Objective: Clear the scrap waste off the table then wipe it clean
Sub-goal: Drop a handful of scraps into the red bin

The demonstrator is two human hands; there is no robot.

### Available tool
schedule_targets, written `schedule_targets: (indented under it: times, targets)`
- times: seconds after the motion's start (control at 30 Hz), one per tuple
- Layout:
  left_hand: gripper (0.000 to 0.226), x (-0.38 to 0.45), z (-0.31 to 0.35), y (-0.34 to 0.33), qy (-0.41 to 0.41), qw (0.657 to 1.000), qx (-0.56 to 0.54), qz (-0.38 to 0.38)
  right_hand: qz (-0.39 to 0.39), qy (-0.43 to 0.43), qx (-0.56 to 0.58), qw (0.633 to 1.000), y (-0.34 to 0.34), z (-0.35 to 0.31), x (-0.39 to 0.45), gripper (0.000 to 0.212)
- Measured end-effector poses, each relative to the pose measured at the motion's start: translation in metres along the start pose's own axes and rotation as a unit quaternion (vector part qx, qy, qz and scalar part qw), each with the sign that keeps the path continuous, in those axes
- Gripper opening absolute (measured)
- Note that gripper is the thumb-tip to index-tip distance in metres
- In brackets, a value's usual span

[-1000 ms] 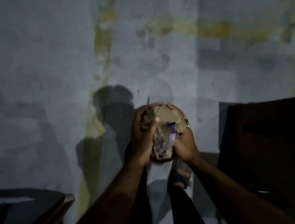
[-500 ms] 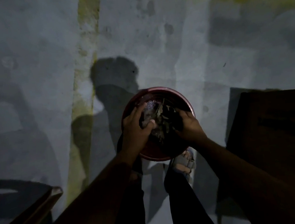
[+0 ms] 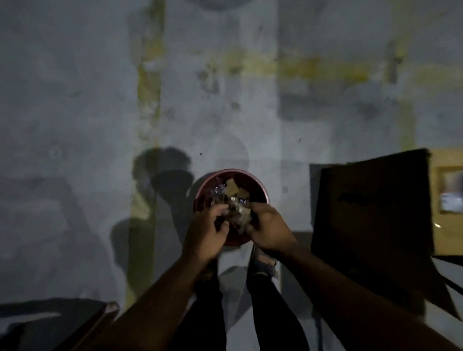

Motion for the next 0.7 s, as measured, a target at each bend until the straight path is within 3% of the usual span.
schedule_targets:
  times: [0.17,0.4,0.57,0.7]
  targets:
    - [0.036,-0.088,0.123,0.06,-0.132,0.986,0.1,-0.02,0.063,0.007,0.01,0.998,0.079,-0.073,-0.117,0.055]
    - [0.042,-0.195,0.29,0.088,-0.377,0.901,0.21,-0.049,0.216,0.001,-0.045,0.975,0.176,-0.126,-0.298,0.054]
    - [0.047,-0.275,0.396,0.03,-0.498,0.822,0.258,-0.098,0.346,-0.082,-0.029,0.934,0.211,-0.082,-0.436,0.055]
    - [0.049,-0.354,0.465,-0.059,-0.582,0.753,0.267,-0.151,0.457,-0.153,0.0,0.876,0.217,-0.018,-0.56,0.054]
Point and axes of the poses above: each hand's wrist, its own x-axis towards the middle knuckle, its own y-axis out of the back of the hand, z = x × y, the point moved 9 cm from there along x, towards the middle knuckle, and after that the axes turned 1 degree about x, right-handed, at the moved point
